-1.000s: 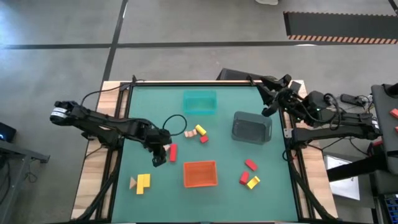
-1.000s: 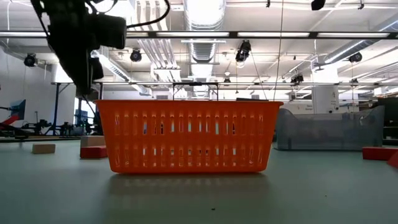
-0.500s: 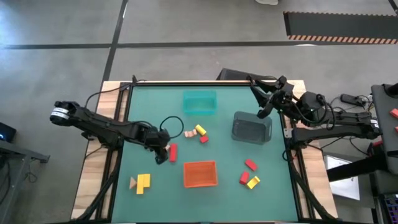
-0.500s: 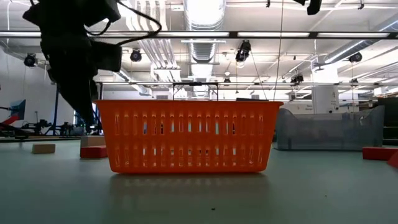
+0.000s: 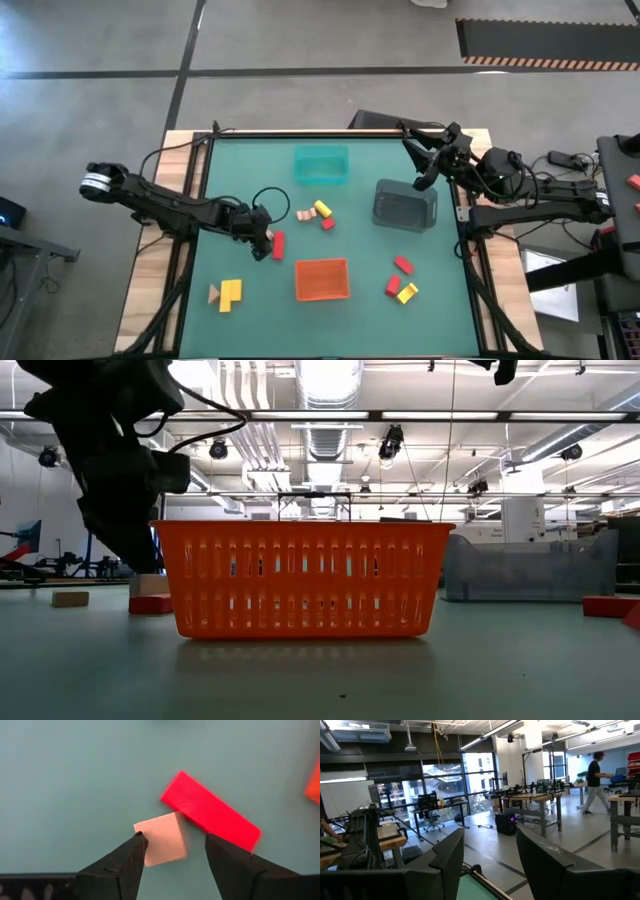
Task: Sort & place blocks by color
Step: Put the brown block into the green bin
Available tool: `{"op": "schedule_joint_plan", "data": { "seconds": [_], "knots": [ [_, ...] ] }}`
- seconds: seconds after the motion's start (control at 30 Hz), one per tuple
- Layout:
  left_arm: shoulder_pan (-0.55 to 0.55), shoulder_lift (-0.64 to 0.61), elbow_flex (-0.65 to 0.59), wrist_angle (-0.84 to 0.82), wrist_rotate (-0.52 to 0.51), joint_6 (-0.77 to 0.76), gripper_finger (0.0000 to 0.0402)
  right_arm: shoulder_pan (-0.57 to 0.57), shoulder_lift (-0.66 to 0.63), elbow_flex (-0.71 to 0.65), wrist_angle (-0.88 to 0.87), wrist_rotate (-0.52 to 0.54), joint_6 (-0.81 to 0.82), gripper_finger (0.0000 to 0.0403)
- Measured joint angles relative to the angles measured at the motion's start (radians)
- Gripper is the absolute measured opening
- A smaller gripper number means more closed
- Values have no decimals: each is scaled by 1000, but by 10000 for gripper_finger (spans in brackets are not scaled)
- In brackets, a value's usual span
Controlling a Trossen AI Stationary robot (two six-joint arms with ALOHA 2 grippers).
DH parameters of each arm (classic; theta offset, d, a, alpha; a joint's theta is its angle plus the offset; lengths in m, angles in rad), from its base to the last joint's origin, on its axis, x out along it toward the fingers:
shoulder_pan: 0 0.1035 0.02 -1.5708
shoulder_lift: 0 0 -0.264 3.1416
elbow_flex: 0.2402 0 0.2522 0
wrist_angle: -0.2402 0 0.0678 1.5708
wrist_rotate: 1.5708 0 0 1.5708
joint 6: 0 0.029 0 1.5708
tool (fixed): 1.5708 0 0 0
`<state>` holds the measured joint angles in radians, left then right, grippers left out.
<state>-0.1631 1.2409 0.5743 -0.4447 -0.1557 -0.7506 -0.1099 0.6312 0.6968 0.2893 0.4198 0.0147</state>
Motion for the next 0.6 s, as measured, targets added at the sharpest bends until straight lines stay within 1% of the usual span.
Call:
{"op": "schedule_joint_plan", "data": {
  "seconds": [0.3,0.53,0.6],
  "knots": [
    [0,2,-20,19,-10,-2,193,0,0,0,-2,0,0,171],
    [0,2,-20,18,-83,-2,193,0,0,0,-3,0,0,171],
    [0,2,-21,19,-89,-2,192,0,0,0,-3,0,0,171]
  ]
}}
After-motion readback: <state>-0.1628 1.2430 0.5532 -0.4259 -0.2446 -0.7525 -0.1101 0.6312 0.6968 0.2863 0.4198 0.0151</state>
